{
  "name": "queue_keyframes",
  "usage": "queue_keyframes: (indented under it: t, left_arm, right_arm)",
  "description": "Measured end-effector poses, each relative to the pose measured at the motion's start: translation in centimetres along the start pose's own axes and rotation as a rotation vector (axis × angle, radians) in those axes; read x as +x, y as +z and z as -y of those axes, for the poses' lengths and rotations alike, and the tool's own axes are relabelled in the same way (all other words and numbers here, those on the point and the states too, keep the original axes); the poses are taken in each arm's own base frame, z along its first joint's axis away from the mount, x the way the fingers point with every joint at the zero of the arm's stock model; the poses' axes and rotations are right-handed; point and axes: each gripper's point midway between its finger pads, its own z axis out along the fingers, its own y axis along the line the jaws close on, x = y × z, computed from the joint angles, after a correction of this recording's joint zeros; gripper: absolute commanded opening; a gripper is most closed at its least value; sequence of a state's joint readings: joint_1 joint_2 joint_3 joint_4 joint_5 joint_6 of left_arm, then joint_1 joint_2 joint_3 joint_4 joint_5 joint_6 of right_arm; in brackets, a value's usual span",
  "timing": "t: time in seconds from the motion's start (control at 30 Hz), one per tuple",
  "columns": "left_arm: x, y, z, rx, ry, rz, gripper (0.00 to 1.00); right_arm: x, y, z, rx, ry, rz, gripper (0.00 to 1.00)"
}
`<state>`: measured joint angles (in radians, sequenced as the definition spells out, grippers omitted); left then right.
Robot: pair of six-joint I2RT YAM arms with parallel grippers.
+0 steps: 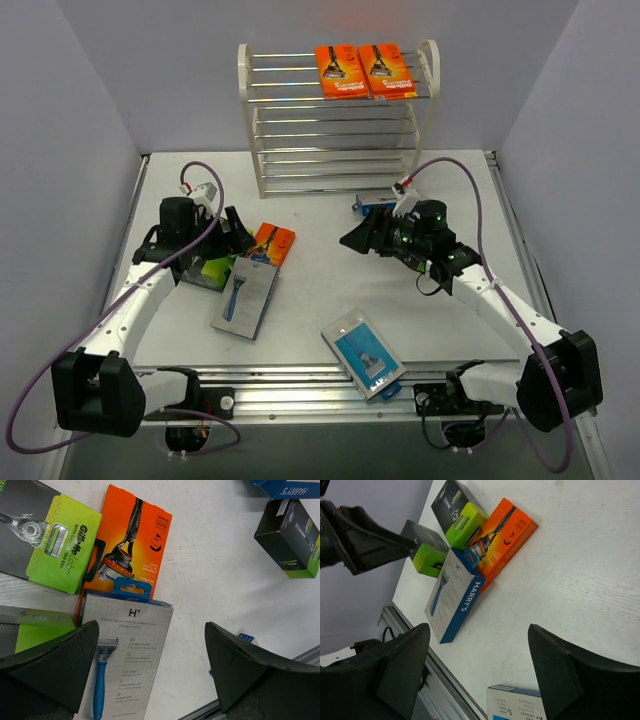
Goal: Place and organize the shaving razors onto the shelf
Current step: Grab a shaving razor with the right arm
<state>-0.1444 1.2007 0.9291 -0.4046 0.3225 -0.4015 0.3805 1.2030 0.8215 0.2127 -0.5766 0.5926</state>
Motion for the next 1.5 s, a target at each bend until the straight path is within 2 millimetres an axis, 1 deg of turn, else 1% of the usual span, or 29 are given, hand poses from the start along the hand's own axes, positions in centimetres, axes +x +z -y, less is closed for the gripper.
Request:
queue_keyframes:
  t: [0.1,0.27,0.33,0.4,0.5,0.6,0.7,0.8,0.93,1.2,1.5]
  left_arm:
    - [0.2,1.0,0.1,-0.011,0.013,-0.034,0.95]
    - [-0.2,3.5,2.5,-0.018,0.11,-0.083,0.95]
    - [-0.4,4.8,2.9,-0.028,0.134,-0.105,0.95]
    - [-0.6,6.3,2.4,-0.06,0.149,-0.125,0.95]
    - [-0.4,8.5,0.8,-0.126,0.16,-0.165,0.94]
    - [0.5,10.4,-0.9,-0.188,0.167,-0.22,0.94]
    - [1.3,12.0,-2.2,-0.226,0.173,-0.261,0.94]
    - [1.9,12.9,-2.7,-0.242,0.175,-0.291,0.94]
    - [2.4,13.5,-3.0,-0.251,0.18,-0.311,0.95]
    - [2.9,14.2,-3.7,-0.269,0.19,-0.33,0.95]
    - [2.6,15.1,-4.3,-0.293,0.201,-0.326,0.94]
  right_arm:
    - [2.2,0.8,0.0,-0.026,-0.027,-0.037,0.74]
    - [5.3,1.2,2.2,-0.008,-0.009,-0.084,0.76]
    - [6.3,1.1,2.8,-0.004,-0.007,-0.101,0.76]
    - [7.0,1.0,3.2,-0.006,-0.014,-0.113,0.77]
    - [7.7,0.5,3.7,-0.01,-0.022,-0.123,0.78]
    - [7.9,-0.2,4.2,-0.014,-0.025,-0.113,0.8]
    - [7.8,-0.7,4.8,-0.016,-0.02,-0.099,0.8]
    - [7.8,-0.9,5.0,-0.022,-0.021,-0.09,0.81]
    - [7.6,-0.9,4.9,-0.031,-0.029,-0.085,0.81]
    - [7.5,-0.8,4.9,-0.039,-0.042,-0.072,0.81]
    - [7.3,-0.8,5.0,-0.04,-0.054,-0.062,0.82]
